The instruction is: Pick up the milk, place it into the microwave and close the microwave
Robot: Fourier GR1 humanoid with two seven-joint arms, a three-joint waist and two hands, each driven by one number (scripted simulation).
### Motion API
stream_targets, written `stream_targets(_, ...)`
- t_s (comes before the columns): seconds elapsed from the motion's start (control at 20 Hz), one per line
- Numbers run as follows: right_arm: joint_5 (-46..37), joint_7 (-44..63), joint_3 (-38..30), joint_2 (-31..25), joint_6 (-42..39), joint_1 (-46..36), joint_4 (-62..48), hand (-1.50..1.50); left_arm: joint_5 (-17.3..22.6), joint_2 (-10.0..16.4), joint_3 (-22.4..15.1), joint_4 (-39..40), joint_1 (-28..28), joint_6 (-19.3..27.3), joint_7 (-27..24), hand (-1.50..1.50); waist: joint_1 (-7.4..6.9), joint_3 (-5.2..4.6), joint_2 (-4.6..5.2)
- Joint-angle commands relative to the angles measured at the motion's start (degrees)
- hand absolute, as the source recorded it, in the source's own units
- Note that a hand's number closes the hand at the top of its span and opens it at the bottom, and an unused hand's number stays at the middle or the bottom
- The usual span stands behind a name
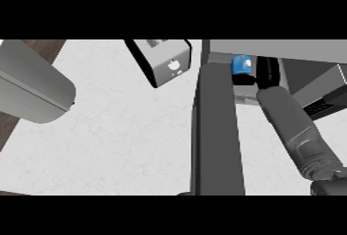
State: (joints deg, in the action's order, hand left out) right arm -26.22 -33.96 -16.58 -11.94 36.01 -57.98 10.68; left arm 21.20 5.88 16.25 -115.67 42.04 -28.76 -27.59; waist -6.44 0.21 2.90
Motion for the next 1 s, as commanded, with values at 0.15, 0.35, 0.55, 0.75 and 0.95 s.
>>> stream_targets(0.15,0.3,-1.9,-0.6,-0.5,-4.0,-0.1,-3.0,-1.5,-1.1,0.9,-0.2,1.3,-0.9,-1.4,-0.2,-1.5,-0.71,0.07,0.06)
stream_targets(0.35,1.0,-4.7,-1.2,0.9,-6.5,-0.3,-2.8,-1.5,-3.1,-0.1,-3.5,-0.8,-4.0,0.6,2.6,-1.5,0.5,0.15,0.07)
stream_targets(0.55,2.8,-7.7,-2.8,0.4,-12.2,0.6,-3.1,-1.5,-5.6,-2.0,-6.1,-2.0,-2.4,0.1,1.6,-1.5,0.45,0.14,-0.31)
stream_targets(0.75,5.1,-9.9,-4.9,0.1,-16.3,0.9,-2.8,-1.5,-6.4,-3.2,-8.1,-2.2,-1.9,-0.6,1.6,-1.5,1.01,0.1,-0.73)
stream_targets(0.95,6.4,-12.6,-5.8,1.8,-19.5,2.0,-2.8,-1.5,-9.5,-3.8,-9.7,0.4,-2.9,-1.2,0.2,-1.5,2.37,-0.03,-1.38)
